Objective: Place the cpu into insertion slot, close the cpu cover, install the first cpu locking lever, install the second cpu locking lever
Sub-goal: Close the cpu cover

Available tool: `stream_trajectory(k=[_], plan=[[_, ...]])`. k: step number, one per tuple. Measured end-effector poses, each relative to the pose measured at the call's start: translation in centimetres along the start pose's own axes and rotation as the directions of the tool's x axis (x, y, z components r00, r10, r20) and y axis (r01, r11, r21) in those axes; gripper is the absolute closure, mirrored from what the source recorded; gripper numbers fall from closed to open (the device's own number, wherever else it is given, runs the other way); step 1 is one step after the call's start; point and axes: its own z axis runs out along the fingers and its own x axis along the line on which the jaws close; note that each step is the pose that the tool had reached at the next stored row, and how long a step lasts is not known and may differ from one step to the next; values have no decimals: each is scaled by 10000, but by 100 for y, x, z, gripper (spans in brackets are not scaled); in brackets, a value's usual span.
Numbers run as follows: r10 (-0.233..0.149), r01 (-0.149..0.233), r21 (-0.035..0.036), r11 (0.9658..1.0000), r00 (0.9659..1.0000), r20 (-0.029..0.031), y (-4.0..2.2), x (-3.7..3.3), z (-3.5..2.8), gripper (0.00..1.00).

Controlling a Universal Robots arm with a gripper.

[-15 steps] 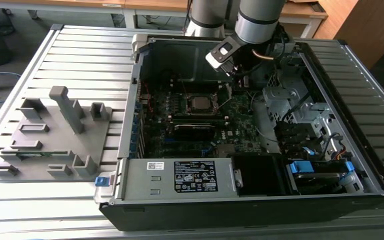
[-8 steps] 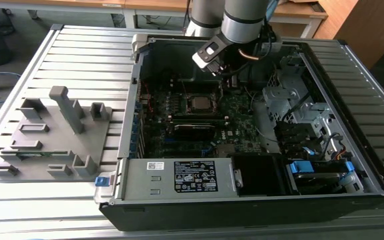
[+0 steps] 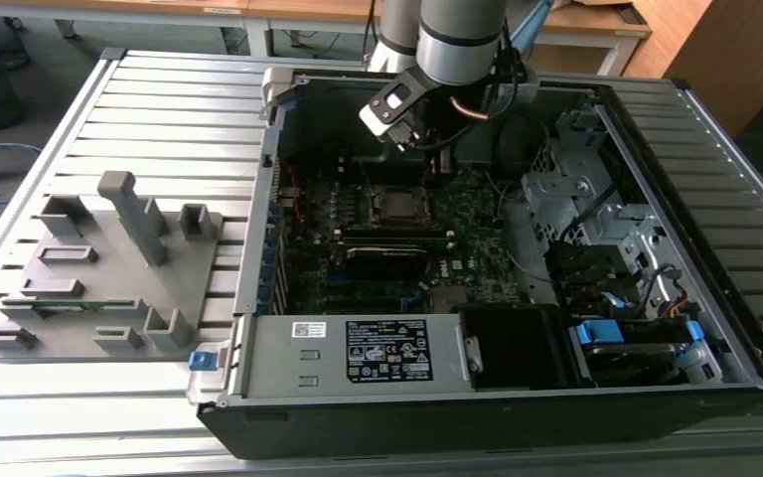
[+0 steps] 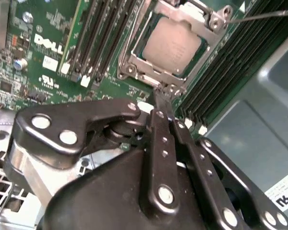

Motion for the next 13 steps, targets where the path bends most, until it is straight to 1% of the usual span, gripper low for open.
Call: stream_trajectory(k=[3,4,5,6,8,11,12,13], plan=[[0,0,0,10000,10000,-1,-1,0,0,89],[2,-2,34,10000,10000,0,-1,0,1,89],[7,-7,117,9999,10000,2,-1,0,4,89],[9,-9,183,9998,10000,7,-1,0,5,89],[10,-11,219,9998,10000,12,-1,-1,4,89],[12,-12,233,9997,10000,10,-1,0,5,89],[13,-13,306,9995,10000,7,0,0,9,89],[17,-18,397,9992,10000,13,-1,0,11,89]])
